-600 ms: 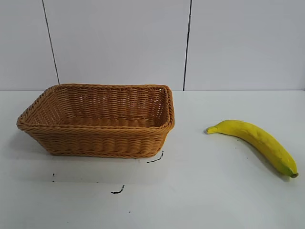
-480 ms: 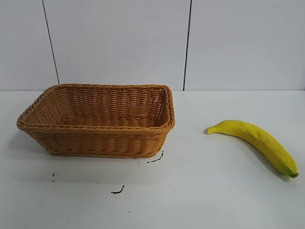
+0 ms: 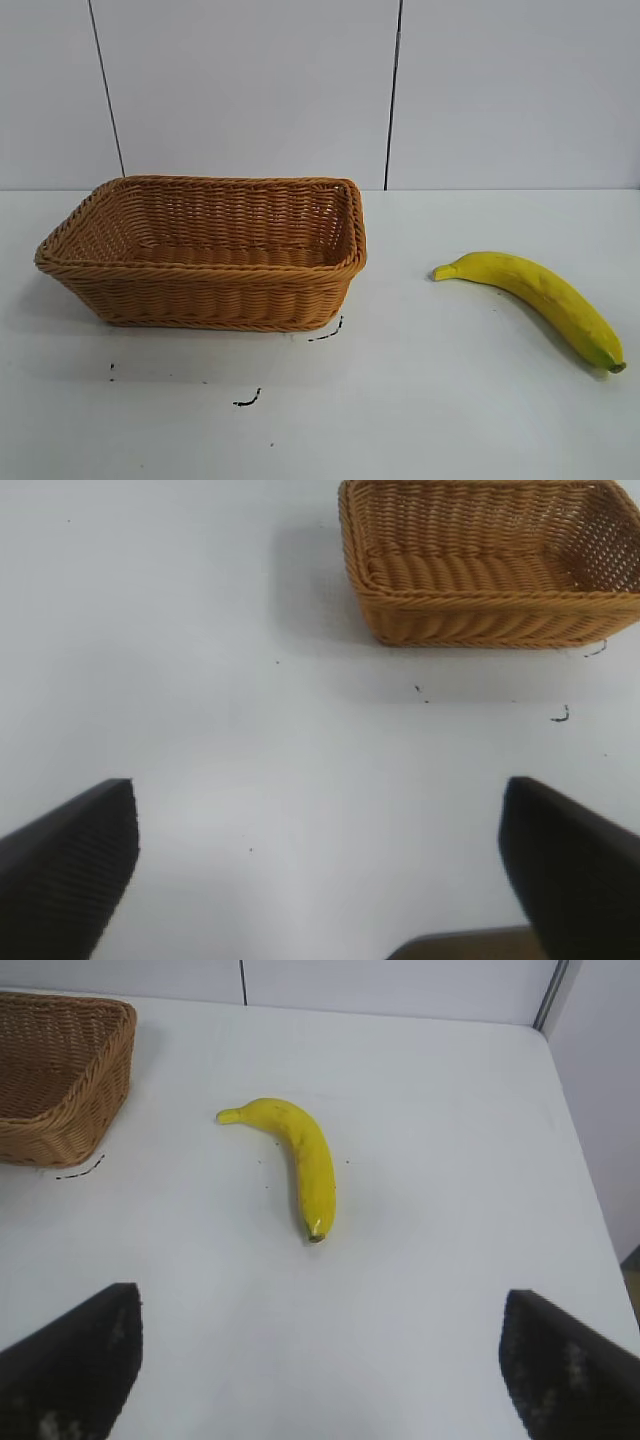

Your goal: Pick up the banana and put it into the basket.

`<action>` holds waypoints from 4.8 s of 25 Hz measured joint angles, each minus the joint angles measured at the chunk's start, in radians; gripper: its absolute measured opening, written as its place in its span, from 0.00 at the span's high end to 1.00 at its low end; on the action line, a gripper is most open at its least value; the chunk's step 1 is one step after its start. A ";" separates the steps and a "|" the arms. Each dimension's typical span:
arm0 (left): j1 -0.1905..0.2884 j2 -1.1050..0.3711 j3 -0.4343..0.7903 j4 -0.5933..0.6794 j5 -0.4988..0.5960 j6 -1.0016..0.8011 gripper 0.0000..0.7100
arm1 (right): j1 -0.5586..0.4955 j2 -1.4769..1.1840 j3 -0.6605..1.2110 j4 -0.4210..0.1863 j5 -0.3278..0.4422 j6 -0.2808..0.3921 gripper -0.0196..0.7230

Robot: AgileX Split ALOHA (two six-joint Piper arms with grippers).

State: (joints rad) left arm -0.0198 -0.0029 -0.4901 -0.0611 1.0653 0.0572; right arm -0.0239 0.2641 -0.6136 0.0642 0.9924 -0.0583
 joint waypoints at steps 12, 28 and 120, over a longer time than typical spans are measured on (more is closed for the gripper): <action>0.000 0.000 0.000 0.000 0.000 0.000 0.02 | 0.000 0.889 -0.406 -0.064 -0.023 -0.004 0.04; 0.000 0.000 0.000 0.000 0.000 0.000 0.02 | 0.015 1.604 -0.826 0.058 0.011 -0.328 0.04; 0.000 0.000 0.000 0.000 0.000 0.000 0.02 | 0.653 2.340 -1.808 -0.026 -0.037 -0.559 0.55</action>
State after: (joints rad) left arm -0.0198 -0.0029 -0.4901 -0.0611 1.0653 0.0572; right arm 0.6296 2.6038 -2.4221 0.0381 0.9556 -0.6171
